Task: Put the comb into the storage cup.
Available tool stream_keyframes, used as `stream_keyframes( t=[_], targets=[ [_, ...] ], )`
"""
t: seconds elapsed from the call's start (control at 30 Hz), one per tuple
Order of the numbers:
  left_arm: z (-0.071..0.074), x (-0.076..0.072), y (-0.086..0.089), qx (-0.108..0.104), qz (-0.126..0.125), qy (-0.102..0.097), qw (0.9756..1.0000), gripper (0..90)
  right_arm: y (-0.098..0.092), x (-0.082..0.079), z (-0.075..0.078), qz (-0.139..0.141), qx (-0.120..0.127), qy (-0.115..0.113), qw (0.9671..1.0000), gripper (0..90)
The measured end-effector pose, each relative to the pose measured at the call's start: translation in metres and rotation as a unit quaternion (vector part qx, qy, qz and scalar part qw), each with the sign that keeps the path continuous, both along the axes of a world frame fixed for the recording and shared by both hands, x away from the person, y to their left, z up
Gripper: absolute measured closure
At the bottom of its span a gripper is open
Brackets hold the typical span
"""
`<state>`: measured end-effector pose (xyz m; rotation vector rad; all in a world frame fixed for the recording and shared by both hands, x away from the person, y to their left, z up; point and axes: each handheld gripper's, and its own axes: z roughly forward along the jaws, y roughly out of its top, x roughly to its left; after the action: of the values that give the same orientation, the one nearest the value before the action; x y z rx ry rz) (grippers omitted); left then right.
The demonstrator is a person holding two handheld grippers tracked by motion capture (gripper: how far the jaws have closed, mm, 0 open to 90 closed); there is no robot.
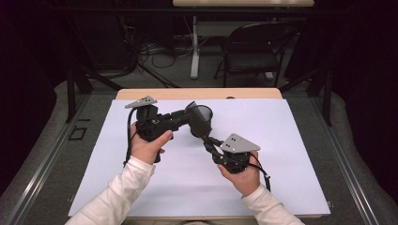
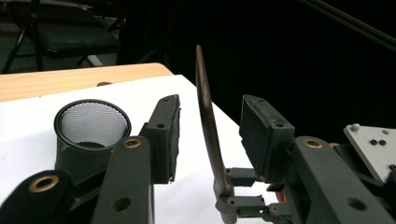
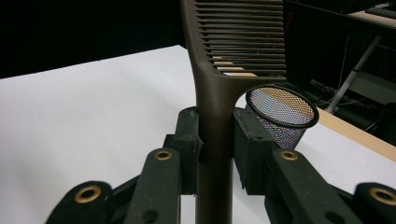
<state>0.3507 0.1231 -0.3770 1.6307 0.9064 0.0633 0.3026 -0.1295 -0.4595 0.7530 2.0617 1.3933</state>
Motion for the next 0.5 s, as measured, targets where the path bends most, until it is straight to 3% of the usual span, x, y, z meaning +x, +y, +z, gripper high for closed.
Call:
stream_keyframes(
  t=[0.5],
  targets=[
    [0.0010,0.0049,-0.0016,-0.012,0.006,0.010,0.9999,68.0,0.0005,-0.0002,-0.0003,0.001,0.000,-0.002,1.0000,72.4]
  ],
)
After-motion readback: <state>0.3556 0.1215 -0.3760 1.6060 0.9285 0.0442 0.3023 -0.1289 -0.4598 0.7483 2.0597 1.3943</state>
